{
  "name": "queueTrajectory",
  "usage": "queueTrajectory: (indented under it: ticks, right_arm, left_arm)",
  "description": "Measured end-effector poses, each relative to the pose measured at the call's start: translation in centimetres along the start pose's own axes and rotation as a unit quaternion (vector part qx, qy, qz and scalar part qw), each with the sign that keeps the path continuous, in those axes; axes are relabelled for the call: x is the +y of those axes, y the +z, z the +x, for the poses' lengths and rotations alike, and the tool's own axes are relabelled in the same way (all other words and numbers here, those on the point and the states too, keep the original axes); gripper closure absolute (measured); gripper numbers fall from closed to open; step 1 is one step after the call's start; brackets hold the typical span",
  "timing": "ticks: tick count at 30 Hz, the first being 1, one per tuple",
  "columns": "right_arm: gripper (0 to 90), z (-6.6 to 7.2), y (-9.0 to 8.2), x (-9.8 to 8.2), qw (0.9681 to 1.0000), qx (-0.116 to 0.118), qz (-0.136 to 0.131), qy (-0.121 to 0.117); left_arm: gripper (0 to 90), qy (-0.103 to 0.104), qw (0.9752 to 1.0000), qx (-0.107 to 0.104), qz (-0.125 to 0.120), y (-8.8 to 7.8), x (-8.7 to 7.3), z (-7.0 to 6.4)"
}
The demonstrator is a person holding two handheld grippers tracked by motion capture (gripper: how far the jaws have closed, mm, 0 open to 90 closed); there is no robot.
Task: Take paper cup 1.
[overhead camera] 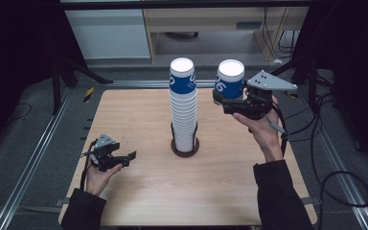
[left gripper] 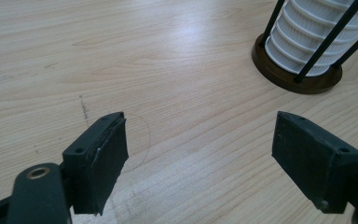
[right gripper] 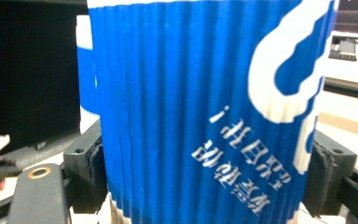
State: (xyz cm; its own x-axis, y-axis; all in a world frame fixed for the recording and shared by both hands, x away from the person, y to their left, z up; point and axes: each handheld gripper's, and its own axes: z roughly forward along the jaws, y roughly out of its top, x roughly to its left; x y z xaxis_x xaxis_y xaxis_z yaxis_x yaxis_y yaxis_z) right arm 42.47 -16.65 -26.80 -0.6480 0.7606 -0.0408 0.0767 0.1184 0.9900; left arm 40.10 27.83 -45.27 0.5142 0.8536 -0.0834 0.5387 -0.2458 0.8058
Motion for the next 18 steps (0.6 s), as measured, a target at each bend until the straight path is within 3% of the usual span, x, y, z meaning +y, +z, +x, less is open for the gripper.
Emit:
queueTrajectory:
  ticks: [7, 18]
  right_arm:
    - [19.7, 0.1, -0.8, -3.6, 0.9993, 0.006, 0.032, -0.015]
    - [19.6, 0.1, -1.7, -7.2, 0.9977, 0.021, 0.06, -0.024]
  left_arm:
    - [17.6, 0.001, 1.0, -0.006, 0.0, -0.1, 0.1, -0.1]
    - [17.7, 0.009, 0.9998, -0.018, -0.004, -0.6, 0.6, -0.5]
